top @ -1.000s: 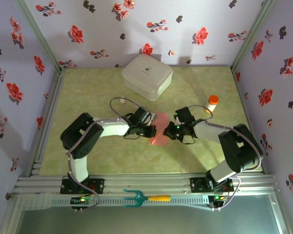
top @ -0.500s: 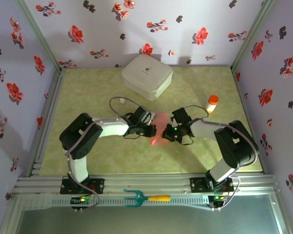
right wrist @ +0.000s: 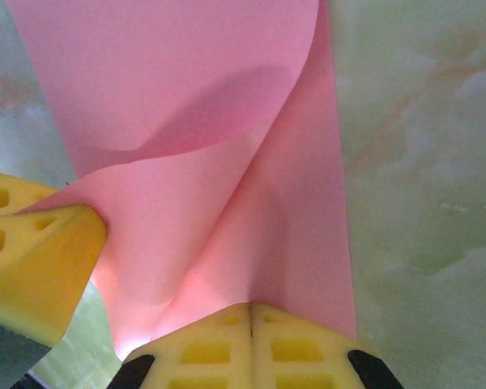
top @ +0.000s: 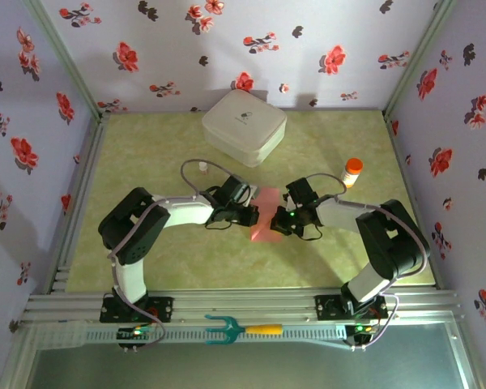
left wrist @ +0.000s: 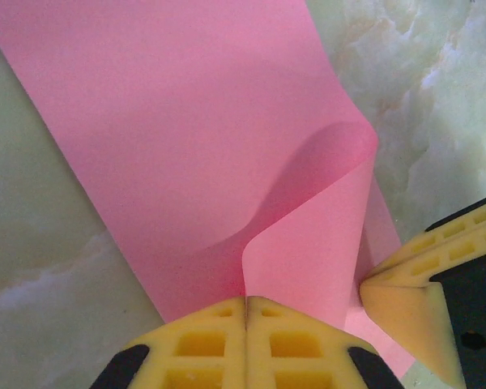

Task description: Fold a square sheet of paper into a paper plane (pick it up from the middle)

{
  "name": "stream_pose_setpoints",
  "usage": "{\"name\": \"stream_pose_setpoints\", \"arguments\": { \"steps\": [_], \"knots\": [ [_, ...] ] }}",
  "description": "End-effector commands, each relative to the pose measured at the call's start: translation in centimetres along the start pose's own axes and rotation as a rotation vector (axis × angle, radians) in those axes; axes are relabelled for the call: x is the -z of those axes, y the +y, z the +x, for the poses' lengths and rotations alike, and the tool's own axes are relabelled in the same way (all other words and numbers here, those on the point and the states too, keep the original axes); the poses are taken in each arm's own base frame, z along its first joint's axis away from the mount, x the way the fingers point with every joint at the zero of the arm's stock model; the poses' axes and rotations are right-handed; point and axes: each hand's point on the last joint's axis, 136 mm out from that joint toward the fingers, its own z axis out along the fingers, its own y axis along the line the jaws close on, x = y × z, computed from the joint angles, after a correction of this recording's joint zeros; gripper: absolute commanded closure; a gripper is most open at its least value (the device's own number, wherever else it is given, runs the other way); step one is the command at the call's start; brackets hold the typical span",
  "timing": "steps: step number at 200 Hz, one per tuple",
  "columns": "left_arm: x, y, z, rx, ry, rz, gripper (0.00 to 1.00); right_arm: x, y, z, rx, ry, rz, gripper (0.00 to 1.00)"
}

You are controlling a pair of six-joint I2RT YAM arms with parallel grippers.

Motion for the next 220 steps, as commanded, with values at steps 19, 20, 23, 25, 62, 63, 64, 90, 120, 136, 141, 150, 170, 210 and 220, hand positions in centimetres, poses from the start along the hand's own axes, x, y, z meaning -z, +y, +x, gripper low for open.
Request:
{"name": "stream_pose_setpoints", "arguments": {
  "steps": [19,20,23,25,62,63,64,90,120,136,141,150,170,210,220],
  "knots": [
    [-0.4,0.3,-0.9,-0.017,-0.015,-0.008,0.98,-0.2,-2.9,0.7,-0.034,0.019,0.115,0.97],
    [-0.4,0.3,-0.9,-0.018,-0.016,-0.007,0.98,-0.2,-2.9,0.6,-0.034,0.018,0.114,0.97],
    [-0.5,0.4,-0.9,-0.019,-0.017,-0.008,0.98,-0.2,-2.9,0.7,-0.035,0.019,0.116,0.97],
    [-0.4,0.3,-1.0,-0.021,-0.018,-0.007,0.98,-0.2,-2.9,0.7,-0.035,0.019,0.115,0.97],
    [-0.9,0.0,-0.8,-0.035,-0.007,0.021,0.98,-0.3,-3.1,0.7,-0.037,0.023,0.118,0.97],
    [-0.9,0.0,-0.8,-0.035,-0.005,0.022,0.98,-0.4,-3.1,0.7,-0.037,0.024,0.118,0.97],
    [-0.9,0.0,-0.8,-0.036,-0.004,0.024,0.98,-0.4,-3.1,0.7,-0.038,0.024,0.118,0.97],
    [-1.3,0.1,-0.3,-0.03,0.017,0.026,0.98,-0.4,-3.0,0.6,-0.037,0.025,0.114,0.97],
    [-1.5,0.7,0.5,-0.006,0.041,0.008,0.98,0.0,-2.5,0.4,-0.031,0.016,0.102,0.94],
    [-1.7,1.0,0.8,0.023,0.058,-0.002,1.0,0.5,-1.8,0.1,-0.028,-0.001,0.078,0.91],
    [-1.7,1.0,0.9,0.028,0.065,-0.001,1.0,0.8,-1.5,0.0,-0.027,-0.009,0.071,0.91],
    [-1.6,1.0,1.0,0.039,0.075,-0.005,1.0,1.2,-1.0,-0.3,-0.028,-0.021,0.059,0.89],
    [-1.0,1.3,1.1,0.068,0.077,-0.036,1.0,2.1,0.1,-0.7,-0.034,-0.046,0.024,0.86],
    [-0.2,2.1,1.3,0.165,0.079,-0.104,1.0,1.9,1.7,-0.6,-0.092,-0.04,-0.077,0.85],
    [-0.1,2.0,1.3,0.17,0.082,-0.108,1.0,1.7,1.9,-0.5,-0.105,-0.035,-0.097,0.86]
  ]
}}
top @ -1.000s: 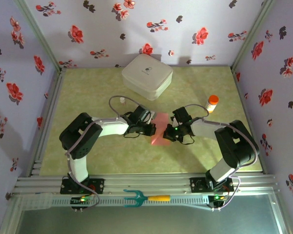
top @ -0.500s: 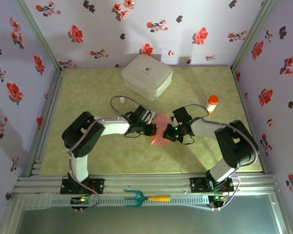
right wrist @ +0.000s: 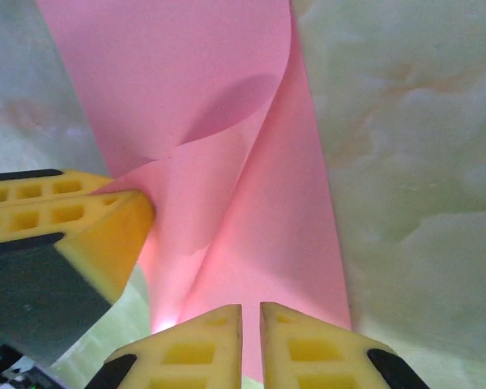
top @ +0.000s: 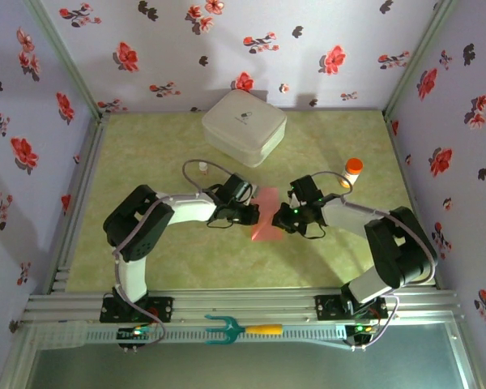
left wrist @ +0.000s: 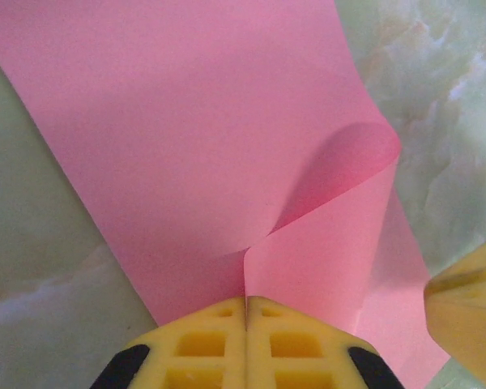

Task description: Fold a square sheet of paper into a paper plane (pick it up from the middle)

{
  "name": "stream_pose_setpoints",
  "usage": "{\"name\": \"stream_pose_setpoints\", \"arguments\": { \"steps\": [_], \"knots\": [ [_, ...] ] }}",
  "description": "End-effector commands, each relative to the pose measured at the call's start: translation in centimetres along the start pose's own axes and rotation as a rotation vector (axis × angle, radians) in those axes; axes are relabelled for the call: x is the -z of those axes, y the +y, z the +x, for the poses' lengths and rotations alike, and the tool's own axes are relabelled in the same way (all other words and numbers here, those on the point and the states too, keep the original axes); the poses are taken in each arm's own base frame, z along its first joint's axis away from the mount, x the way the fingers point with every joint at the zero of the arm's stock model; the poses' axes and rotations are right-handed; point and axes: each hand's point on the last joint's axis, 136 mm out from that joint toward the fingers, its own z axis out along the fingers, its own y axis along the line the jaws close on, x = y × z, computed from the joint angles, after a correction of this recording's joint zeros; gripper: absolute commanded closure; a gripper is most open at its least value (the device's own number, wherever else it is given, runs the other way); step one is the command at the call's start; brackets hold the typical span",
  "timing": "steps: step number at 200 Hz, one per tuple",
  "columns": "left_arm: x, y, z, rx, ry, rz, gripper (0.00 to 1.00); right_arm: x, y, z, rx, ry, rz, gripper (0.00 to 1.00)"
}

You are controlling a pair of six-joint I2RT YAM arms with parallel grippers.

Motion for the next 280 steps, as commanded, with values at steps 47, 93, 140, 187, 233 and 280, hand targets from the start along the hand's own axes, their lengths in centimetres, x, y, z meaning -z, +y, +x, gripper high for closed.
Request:
{"name": "stream_pose_setpoints", "arguments": {
  "steps": [47,93,140,187,233,280],
  "knots": [
    [0.5,1.3,0.8,0.147,0.027,-0.087,1.0,-1.5,0.7,0.7,-0.064,0.046,-0.059,0.9],
    [0.5,0.9,0.6,0.135,0.027,-0.083,1.0,-2.4,-0.9,0.9,-0.054,0.063,0.025,0.94],
    [0.9,0.5,-0.2,0.089,-0.008,-0.064,1.0,-2.6,-4.5,1.5,-0.04,0.07,0.174,0.98],
    [1.0,0.5,-0.7,0.04,-0.033,-0.064,1.0,-2.7,-4.5,1.4,-0.036,0.069,0.169,0.98],
    [0.6,0.5,-0.7,0.025,-0.025,-0.063,1.0,-2.8,-4.4,1.4,-0.036,0.07,0.163,0.98],
    [0.5,1.1,-0.6,0.034,-0.022,-0.088,1.0,-2.8,-4.5,1.5,-0.038,0.07,0.165,0.98]
  ]
}}
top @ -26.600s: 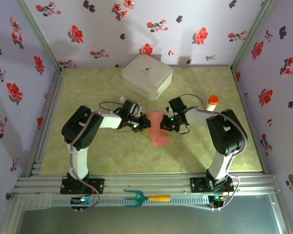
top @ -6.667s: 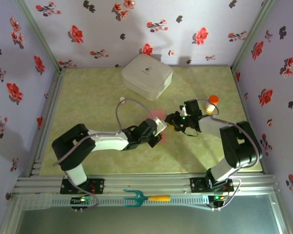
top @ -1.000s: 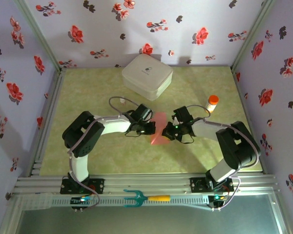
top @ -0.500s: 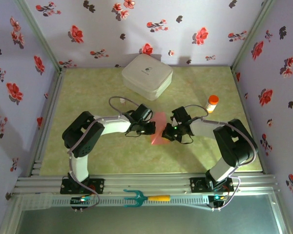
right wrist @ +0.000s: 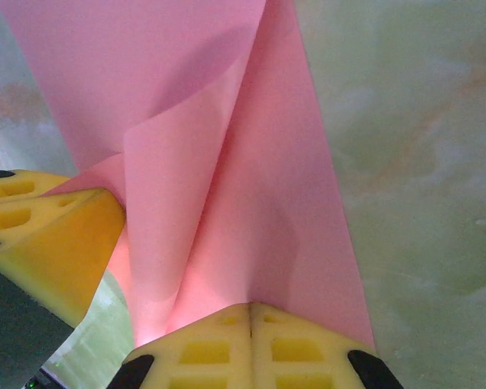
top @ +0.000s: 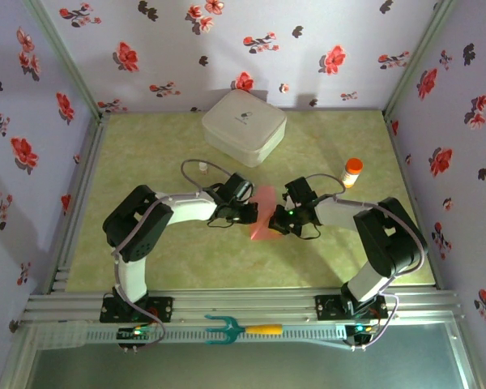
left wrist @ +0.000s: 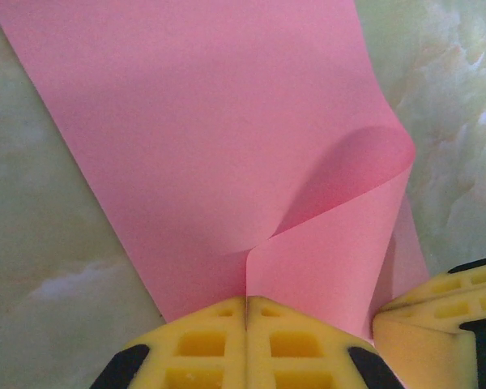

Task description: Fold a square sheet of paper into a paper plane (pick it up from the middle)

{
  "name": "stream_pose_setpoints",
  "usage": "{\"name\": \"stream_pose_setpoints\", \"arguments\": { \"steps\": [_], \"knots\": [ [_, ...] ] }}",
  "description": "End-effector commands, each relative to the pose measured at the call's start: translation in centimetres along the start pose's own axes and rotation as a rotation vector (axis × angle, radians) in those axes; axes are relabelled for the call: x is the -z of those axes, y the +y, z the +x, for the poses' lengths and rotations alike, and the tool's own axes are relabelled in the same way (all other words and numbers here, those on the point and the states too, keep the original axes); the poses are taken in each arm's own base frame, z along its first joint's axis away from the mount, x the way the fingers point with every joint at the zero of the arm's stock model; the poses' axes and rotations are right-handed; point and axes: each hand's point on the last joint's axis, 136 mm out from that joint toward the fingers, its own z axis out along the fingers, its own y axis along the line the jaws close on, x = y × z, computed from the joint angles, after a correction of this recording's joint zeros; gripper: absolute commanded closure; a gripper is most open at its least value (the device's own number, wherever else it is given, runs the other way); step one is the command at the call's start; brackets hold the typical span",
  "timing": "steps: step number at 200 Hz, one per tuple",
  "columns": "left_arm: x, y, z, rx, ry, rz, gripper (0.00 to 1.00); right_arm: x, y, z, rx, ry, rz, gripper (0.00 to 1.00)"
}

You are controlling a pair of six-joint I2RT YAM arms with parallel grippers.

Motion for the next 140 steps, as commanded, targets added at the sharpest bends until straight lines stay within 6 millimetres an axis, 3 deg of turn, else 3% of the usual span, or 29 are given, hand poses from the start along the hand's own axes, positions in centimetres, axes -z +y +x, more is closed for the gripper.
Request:
{"name": "stream_pose_setpoints", "arguments": {
  "steps": [1,140],
  "knots": [
    [0.2,0.6,-0.3,-0.017,-0.011,-0.035,1.0,-0.7,-4.0,1.0,-0.047,0.025,0.153,0.97],
    [-0.2,1.5,-0.1,0.007,-0.011,-0.036,1.0,-0.7,-3.7,0.8,-0.048,0.017,0.129,0.96]
  ]
}}
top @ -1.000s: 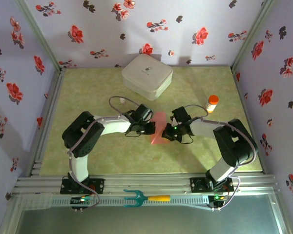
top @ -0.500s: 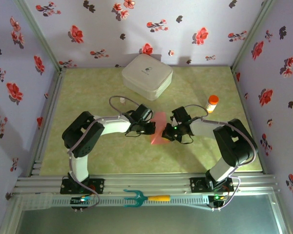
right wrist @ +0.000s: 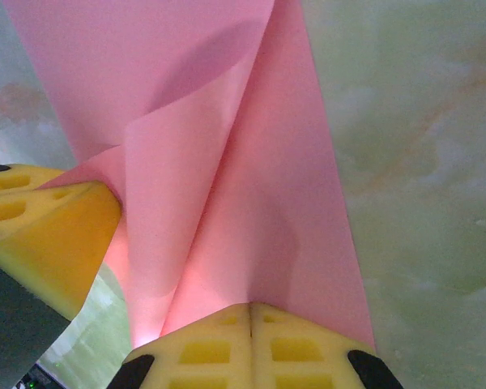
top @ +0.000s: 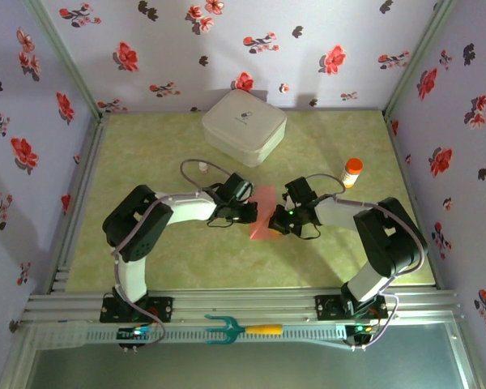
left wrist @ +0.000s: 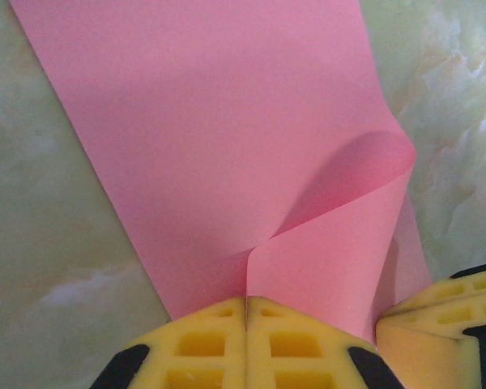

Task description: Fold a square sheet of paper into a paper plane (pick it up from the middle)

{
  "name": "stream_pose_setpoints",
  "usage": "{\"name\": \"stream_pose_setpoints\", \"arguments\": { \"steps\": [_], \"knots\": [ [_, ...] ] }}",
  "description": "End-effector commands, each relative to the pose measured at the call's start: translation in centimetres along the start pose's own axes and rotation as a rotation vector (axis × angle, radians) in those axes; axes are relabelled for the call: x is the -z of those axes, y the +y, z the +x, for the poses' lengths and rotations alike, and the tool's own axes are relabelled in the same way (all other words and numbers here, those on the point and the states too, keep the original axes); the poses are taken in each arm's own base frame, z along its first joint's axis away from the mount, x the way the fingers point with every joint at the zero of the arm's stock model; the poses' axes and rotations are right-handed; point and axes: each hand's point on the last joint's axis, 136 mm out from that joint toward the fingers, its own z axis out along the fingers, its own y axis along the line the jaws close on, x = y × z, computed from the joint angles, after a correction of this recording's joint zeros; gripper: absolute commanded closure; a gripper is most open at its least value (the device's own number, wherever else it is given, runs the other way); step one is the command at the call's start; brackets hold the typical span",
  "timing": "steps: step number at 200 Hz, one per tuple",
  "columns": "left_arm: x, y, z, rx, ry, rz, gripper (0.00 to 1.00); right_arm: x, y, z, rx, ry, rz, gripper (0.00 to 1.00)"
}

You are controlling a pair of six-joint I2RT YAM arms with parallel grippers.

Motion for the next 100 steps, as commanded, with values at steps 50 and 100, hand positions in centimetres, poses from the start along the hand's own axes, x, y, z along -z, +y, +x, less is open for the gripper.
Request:
{"name": "stream_pose_setpoints", "arguments": {
  "steps": [50,100],
  "knots": [
    [-0.1,1.5,0.2,0.008,0.0,-0.041,1.0,-0.4,-2.9,0.4,-0.045,0.002,0.095,0.94],
    [-0.5,1.9,0.8,0.014,0.03,-0.058,1.0,2.2,0.4,-1.6,-0.036,-0.102,-0.031,0.89]
  ]
}}
